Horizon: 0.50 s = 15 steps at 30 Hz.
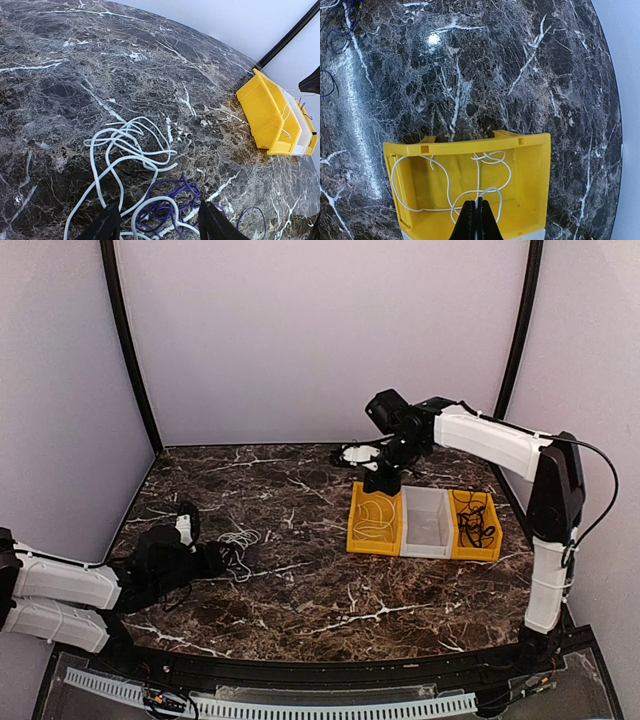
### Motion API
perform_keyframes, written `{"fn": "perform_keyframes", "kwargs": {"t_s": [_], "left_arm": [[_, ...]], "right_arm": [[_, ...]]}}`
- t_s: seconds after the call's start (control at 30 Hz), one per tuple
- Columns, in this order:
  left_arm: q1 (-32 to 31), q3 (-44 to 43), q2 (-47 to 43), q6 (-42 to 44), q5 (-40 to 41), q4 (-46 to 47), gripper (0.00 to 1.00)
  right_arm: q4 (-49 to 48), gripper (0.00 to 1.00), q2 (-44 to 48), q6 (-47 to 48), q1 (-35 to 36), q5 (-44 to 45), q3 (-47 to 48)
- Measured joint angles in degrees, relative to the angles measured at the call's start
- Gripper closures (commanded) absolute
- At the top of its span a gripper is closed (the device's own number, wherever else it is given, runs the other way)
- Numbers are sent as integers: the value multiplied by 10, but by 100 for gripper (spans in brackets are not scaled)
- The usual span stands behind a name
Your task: Untangle the cables
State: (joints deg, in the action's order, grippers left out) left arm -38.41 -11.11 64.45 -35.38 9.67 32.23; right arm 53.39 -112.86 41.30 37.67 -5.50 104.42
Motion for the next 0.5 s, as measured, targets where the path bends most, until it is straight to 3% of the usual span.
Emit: {"fn": "perform_keyframes", "kwargs": {"t_s": [0.3, 0.5], "left_arm": [[0, -16, 34, 0, -1, -2, 44], [0, -31, 20, 7, 5, -21, 43]], "right_arm": [[-69, 98, -53, -44, -12, -37, -53], [-84, 67, -57, -57, -16, -46, -62]]}}
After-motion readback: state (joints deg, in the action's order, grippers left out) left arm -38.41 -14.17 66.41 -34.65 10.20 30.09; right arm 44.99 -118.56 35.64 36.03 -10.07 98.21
